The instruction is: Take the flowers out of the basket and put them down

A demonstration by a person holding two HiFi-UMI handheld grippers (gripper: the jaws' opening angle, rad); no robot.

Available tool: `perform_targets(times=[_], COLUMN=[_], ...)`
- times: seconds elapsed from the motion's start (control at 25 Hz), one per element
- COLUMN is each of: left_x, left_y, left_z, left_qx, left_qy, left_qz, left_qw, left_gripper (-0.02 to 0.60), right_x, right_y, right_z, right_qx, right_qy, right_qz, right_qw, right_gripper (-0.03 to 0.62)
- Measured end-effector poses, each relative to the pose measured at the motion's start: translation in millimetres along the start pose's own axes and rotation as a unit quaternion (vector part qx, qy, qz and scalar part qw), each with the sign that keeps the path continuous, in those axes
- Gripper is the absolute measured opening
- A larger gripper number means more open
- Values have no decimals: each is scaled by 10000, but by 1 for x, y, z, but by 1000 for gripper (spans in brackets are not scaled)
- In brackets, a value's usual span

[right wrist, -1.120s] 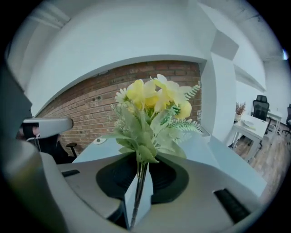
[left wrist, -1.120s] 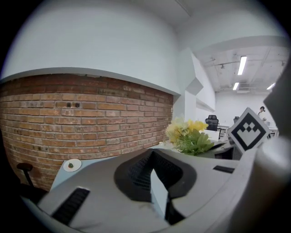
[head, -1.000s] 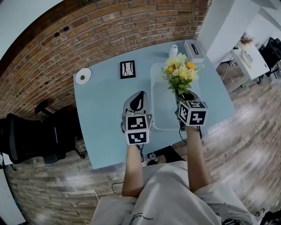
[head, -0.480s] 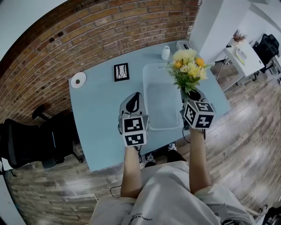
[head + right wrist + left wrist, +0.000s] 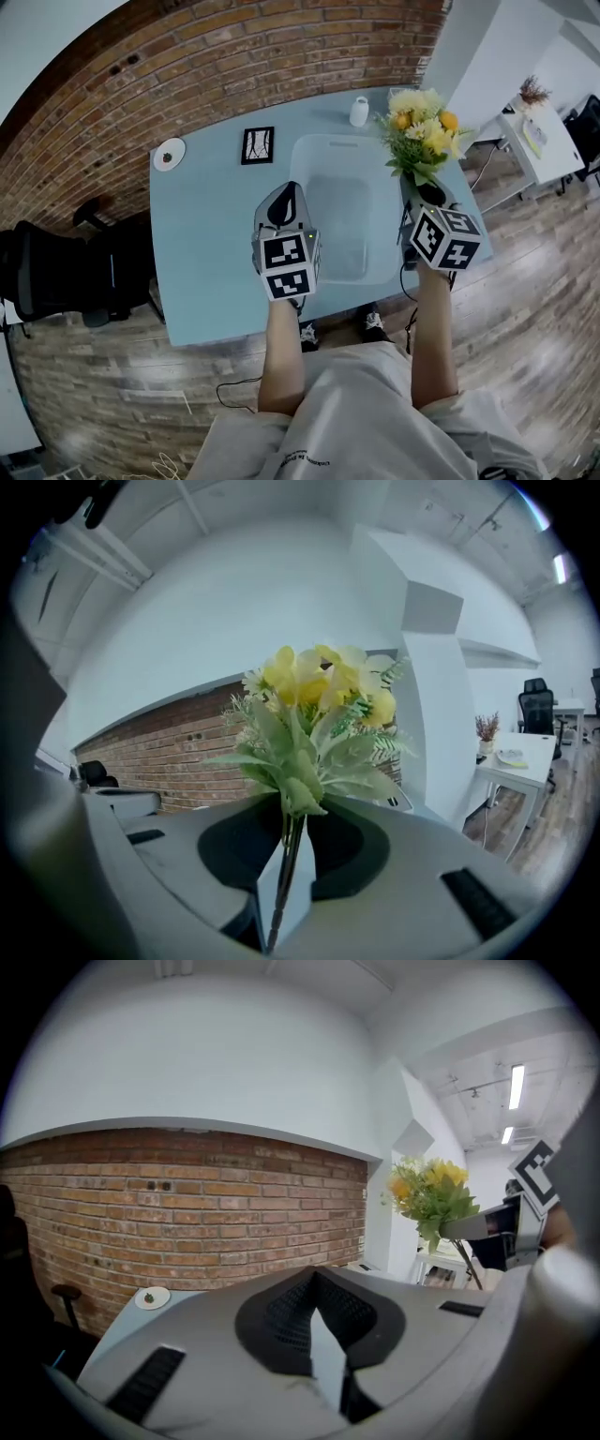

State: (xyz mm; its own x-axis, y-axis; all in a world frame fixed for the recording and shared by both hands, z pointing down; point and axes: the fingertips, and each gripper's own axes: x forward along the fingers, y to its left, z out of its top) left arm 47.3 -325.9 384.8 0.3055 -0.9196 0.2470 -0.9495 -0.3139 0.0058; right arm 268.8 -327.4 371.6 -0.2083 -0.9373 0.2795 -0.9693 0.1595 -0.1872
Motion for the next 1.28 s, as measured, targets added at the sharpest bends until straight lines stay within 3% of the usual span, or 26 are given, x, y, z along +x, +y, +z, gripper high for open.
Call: perform_targets(times=[0.2, 0.48, 0.88, 1.28], left_x=[11, 37, 57, 62], left_y=[-44, -99, -153, -176], left_z=[12, -1, -9, -26], left_qx=[107, 89, 216, 129], left_qy=[-70, 134, 338, 586], left_qz=[-39, -247, -353, -56], left_qw=[9999, 9996, 9986, 9982], left_gripper=[18, 18, 18, 18], right_x=[1, 7, 29, 38], right_y=[-47, -95, -137, -180], right_z=[6, -25, -104, -174], right_qx=[184, 278, 527, 411], right_qy=[-40, 280, 1085, 1802], right_qz=[28, -26, -48, -120], right_qw=[9998, 9992, 9927, 9827], right_gripper=[94, 94, 94, 94])
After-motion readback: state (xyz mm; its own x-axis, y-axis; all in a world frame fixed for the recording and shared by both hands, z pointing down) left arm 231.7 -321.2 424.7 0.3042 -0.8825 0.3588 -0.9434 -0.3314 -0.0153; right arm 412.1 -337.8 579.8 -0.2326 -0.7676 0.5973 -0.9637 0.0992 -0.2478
